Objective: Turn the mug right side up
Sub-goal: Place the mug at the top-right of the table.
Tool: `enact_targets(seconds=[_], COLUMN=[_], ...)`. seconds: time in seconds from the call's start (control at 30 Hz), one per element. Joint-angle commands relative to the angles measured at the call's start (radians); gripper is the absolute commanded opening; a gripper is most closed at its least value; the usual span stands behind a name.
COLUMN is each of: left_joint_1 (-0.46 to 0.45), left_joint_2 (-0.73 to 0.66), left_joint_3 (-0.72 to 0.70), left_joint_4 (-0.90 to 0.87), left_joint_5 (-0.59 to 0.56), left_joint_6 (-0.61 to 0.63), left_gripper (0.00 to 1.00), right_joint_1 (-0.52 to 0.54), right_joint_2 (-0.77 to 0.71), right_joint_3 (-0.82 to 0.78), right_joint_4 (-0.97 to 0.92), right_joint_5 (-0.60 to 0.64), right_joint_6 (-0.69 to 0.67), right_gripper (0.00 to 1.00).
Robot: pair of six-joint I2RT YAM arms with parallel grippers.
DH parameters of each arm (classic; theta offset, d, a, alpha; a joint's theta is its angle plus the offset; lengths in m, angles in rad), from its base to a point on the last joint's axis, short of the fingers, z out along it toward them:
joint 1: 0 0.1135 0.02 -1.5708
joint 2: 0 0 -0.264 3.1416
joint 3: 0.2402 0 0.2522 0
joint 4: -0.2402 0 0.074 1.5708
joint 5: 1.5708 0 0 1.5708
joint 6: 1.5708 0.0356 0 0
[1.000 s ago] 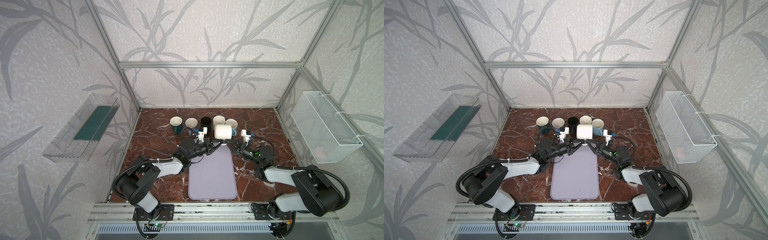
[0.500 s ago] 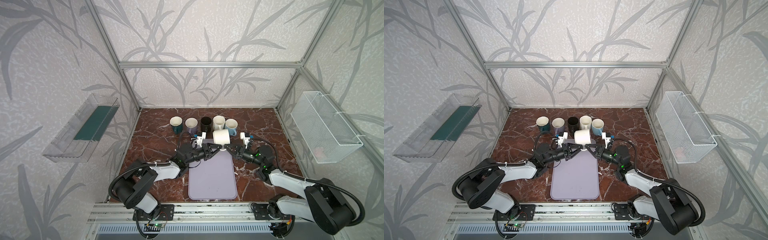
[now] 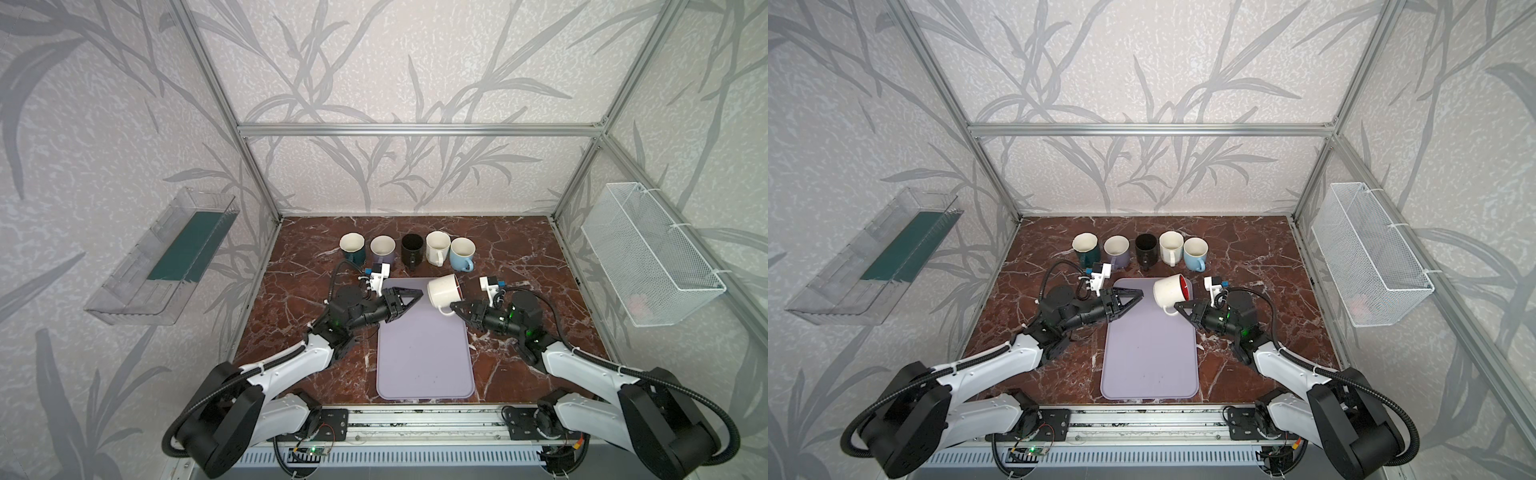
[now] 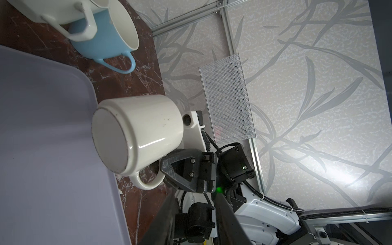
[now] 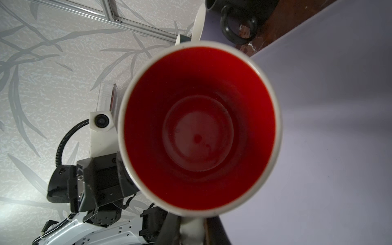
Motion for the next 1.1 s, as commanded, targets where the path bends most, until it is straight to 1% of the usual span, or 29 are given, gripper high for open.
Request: enact_targets(seconds=[0.0, 0.17, 0.3, 0.53, 0.87, 1.07], left_joint_1=[0.032, 0.077, 0.093, 0.115, 0.136, 0.150], left_joint_2=[-0.064, -0.109, -0.137, -0.190, -0.210, -0.223], left_joint_3=[0.039, 0.034, 0.034, 0.056, 0.051, 0.053], left_joint_4=[-0.208, -0.291, -0.355, -0.487, -0.520, -0.543], left_joint_5=[0.026, 0.031, 0.026, 0.013, 0.016, 0.018], left_joint_6=[0.097, 0.122, 0.149, 0.211, 0.223, 0.233], left_gripper=[0.34, 0.35, 0.34, 0.35, 0.35, 0.35], right_joint_1=[-0.004, -0.018, -0.035, -0.097, -0.214, -0.261], right_joint_2=[-0.041, -0.041, -0.048, -0.100, -0.103, -0.093], right_joint_3=[0.027, 0.046, 0.063, 0.108, 0.166, 0.219], right_joint_4=[-0.031, -0.118, -0.177, -0.346, -0.514, -0.654], right_joint_5=[0.001, 0.005, 0.003, 0.003, -0.020, 0.017], right_joint_6=[-0.090, -0.160, -0.202, -0.305, -0.451, -0.581], right_gripper=[0.00, 0.00, 0.00, 0.00, 0.00, 0.00])
